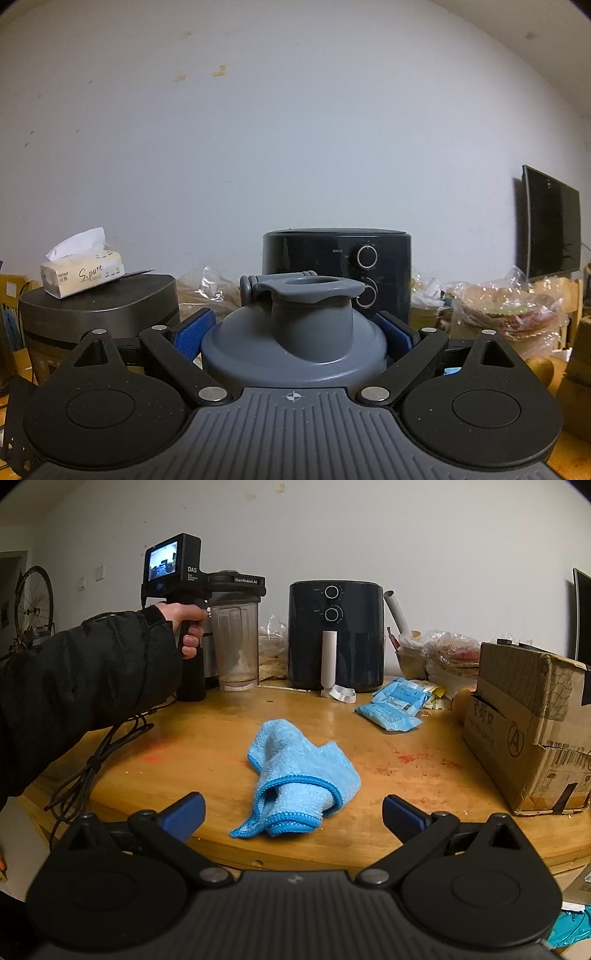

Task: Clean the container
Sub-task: 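Lift the shaker bottle with the left gripper toward the blue cloth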

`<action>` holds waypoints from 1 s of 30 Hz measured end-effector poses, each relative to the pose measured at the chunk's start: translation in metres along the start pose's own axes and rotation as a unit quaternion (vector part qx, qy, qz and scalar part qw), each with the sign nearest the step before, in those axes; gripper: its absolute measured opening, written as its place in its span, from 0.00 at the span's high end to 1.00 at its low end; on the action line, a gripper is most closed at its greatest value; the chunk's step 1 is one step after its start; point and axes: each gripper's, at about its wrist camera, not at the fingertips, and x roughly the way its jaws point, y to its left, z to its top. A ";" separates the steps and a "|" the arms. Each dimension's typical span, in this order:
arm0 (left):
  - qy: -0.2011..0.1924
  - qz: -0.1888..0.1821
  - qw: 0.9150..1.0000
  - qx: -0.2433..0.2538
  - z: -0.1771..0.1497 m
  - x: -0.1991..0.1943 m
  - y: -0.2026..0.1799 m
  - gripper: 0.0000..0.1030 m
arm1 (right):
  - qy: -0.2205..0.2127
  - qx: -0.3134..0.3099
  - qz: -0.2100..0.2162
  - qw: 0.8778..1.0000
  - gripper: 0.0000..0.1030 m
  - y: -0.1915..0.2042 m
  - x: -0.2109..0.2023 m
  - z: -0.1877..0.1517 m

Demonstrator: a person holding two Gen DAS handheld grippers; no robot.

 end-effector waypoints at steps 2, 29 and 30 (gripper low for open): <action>0.003 -0.001 1.000 -0.002 -0.001 -0.003 -0.001 0.09 | -0.003 0.002 0.000 1.000 0.00 0.000 -0.002 0.000; 0.013 -0.013 1.000 -0.004 0.000 -0.055 -0.010 0.09 | -0.007 0.002 0.009 1.000 0.00 -0.004 0.002 0.000; 0.015 -0.013 1.000 -0.005 0.000 -0.057 -0.011 0.09 | -0.007 0.002 0.009 1.000 0.00 -0.004 0.003 0.000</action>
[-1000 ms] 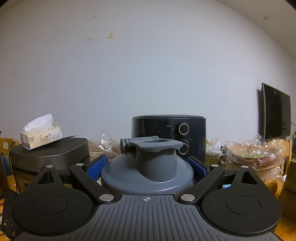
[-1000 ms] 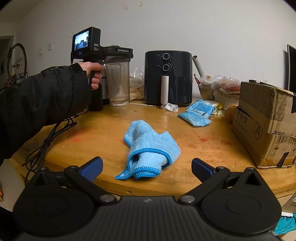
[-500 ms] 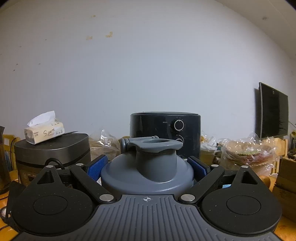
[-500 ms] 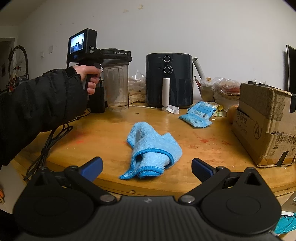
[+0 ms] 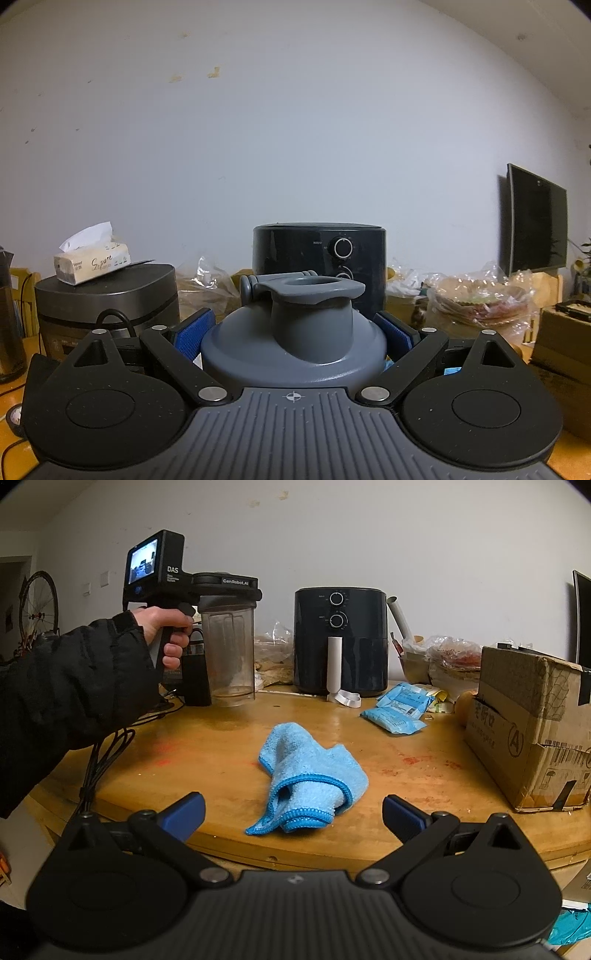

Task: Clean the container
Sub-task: 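Lift the shaker bottle with the left gripper toward the blue cloth, then hold the shaker bottle above the table beside the blue cloth with the left gripper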

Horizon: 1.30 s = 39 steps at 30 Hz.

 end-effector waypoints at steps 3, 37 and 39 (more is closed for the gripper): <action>0.000 -0.001 1.000 -0.002 0.000 -0.008 -0.002 0.09 | 0.000 0.001 0.001 1.000 0.00 -0.002 0.002 -0.001; 0.026 -0.036 0.999 0.012 -0.018 -0.077 -0.030 0.09 | 0.004 0.000 0.005 1.000 0.00 -0.013 0.030 0.003; 0.027 -0.038 0.999 0.015 -0.019 -0.080 -0.033 0.09 | 0.005 0.000 0.006 1.000 0.00 -0.013 0.030 0.003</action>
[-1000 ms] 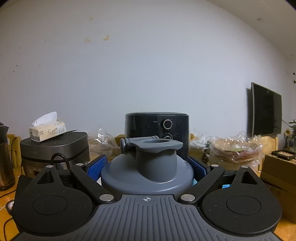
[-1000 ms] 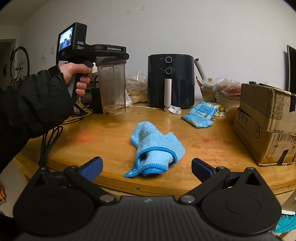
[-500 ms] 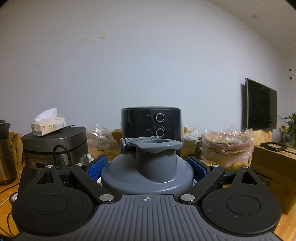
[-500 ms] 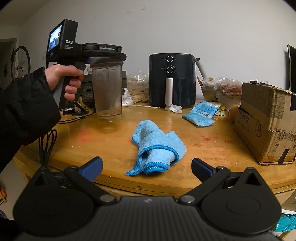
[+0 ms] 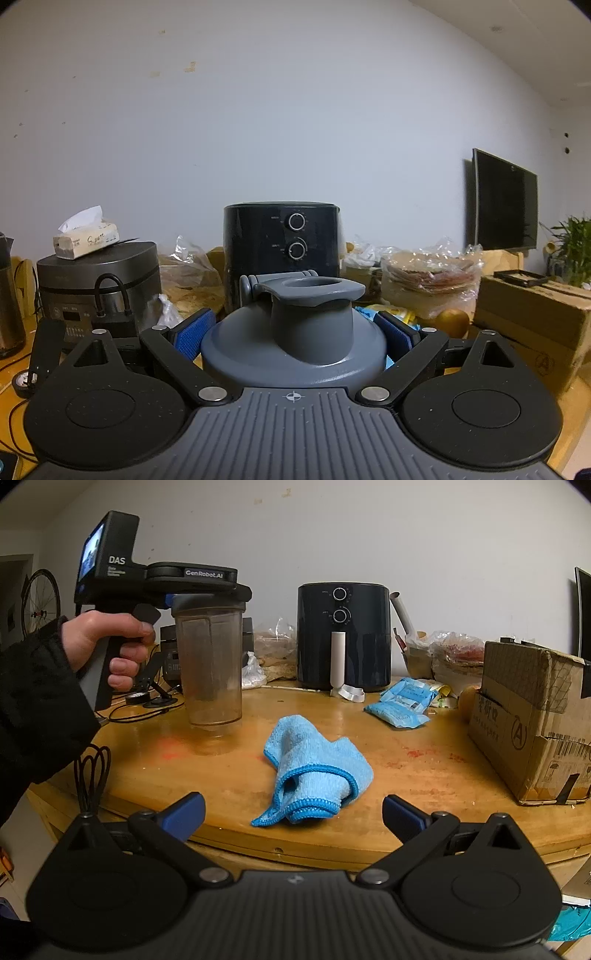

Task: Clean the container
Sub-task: 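Hold the shaker bottle above the table beside the blue cloth with the left gripper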

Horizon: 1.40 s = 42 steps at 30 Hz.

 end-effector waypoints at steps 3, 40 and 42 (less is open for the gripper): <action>0.001 -0.008 1.000 0.000 -0.002 -0.004 -0.003 0.09 | 0.001 0.000 0.001 1.000 0.00 0.000 0.000 -0.001; -0.007 -0.030 0.999 0.014 -0.035 -0.016 -0.008 0.08 | 0.015 -0.006 0.005 1.000 0.00 0.008 -0.004 -0.004; -0.008 -0.030 0.999 0.013 -0.035 -0.015 -0.008 0.08 | 0.015 -0.007 0.005 1.000 0.00 0.009 -0.003 -0.004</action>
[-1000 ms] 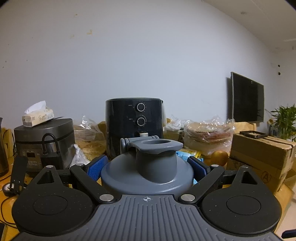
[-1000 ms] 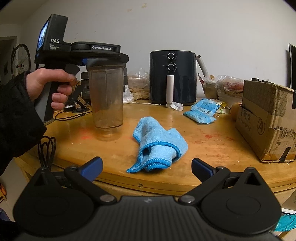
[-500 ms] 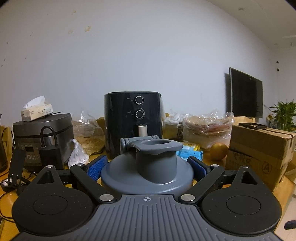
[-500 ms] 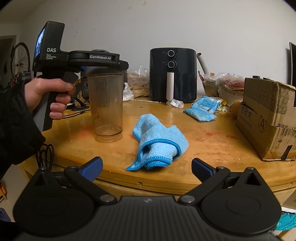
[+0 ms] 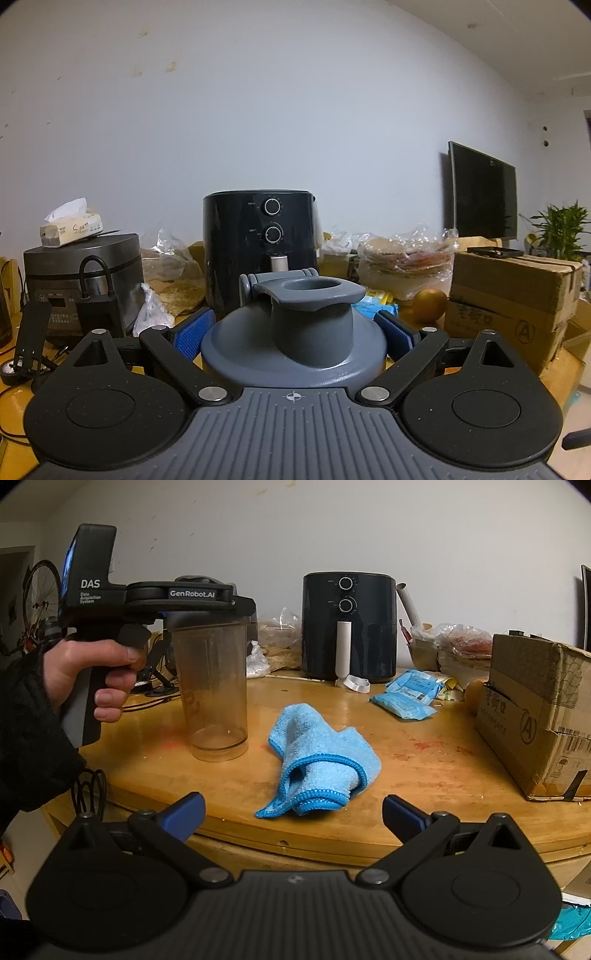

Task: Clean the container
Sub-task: 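Hold the shaker bottle above the table beside the blue cloth with the left gripper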

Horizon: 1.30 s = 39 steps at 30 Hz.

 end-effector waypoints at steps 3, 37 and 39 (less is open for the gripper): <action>-0.002 0.001 1.000 -0.001 -0.001 0.000 0.000 0.08 | 0.001 0.000 -0.001 1.000 0.00 0.000 0.000 0.000; -0.002 -0.002 1.000 -0.015 -0.006 0.003 0.004 0.00 | 0.008 0.007 0.003 1.000 0.00 0.000 0.004 -0.005; 0.000 -0.003 1.000 -0.014 -0.006 0.002 0.003 0.00 | 0.008 0.006 0.003 1.000 0.00 0.000 0.004 -0.005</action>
